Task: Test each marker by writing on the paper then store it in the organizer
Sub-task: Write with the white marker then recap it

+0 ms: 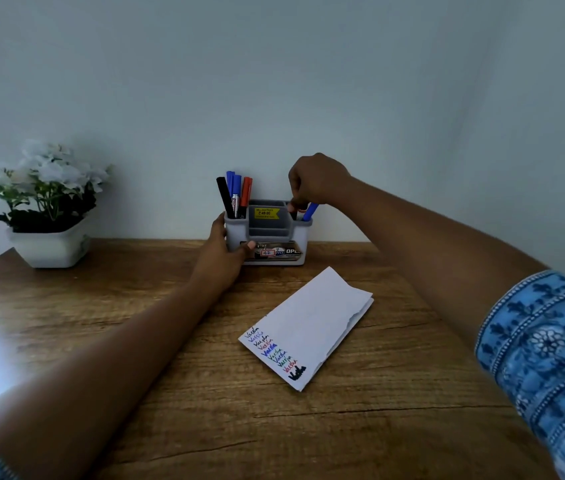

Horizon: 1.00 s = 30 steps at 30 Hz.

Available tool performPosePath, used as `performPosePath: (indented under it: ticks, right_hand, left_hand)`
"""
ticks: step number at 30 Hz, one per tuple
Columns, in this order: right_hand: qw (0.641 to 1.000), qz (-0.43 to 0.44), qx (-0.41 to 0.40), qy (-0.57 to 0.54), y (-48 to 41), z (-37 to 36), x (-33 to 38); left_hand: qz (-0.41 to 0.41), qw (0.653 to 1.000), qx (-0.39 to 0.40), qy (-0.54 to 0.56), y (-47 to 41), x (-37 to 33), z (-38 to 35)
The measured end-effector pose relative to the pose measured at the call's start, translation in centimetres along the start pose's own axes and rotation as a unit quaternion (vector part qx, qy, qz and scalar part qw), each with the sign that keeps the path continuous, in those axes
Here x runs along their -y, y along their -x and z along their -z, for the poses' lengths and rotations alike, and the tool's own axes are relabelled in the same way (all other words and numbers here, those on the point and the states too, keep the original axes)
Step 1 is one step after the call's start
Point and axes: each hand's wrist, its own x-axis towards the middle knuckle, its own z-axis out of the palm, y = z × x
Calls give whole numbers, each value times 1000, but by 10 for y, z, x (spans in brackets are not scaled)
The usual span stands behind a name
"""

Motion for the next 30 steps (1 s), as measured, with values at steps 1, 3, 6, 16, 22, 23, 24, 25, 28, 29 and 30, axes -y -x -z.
performPosePath:
  ticks: [1,3,6,16,22,23,24,25,28,29,30]
  right_hand:
    - [1000,-5,6,-30,2,0,-1]
    - [989,-14,-10,-148,8,6,-3]
    - [957,-50,-128,-256,35,15,-6]
    - [977,111,12,-179,213,-42,3]
    - [976,78,115,-167,246,-50,6]
    - [978,74,117,-155,247,-51,8]
    - [980,72,118,-144,248,-52,9]
    - [981,68,119,-136,248,-53,10]
    - [982,62,123,-132,246,-54,12]
    - [981,60,129,-132,245,-53,12]
    - [981,59,134,-130,245,-54,12]
  left_hand:
    - [-1,1000,2,-1,0,0,0]
    - [-2,1000,4,0,0,0,1]
    - [4,1000,7,-9,3,-2,2]
    - [73,988,63,-124,65,-10,28]
    - [-59,933,233,-269,131,-23,58]
    - [-74,912,254,-312,134,-25,59]
    - [-87,891,272,-352,137,-27,58]
    - [-94,878,281,-377,137,-27,57]
    - [-95,871,274,-397,137,-26,54]
    - [-93,871,270,-400,136,-25,54]
    - [-91,867,268,-409,135,-25,53]
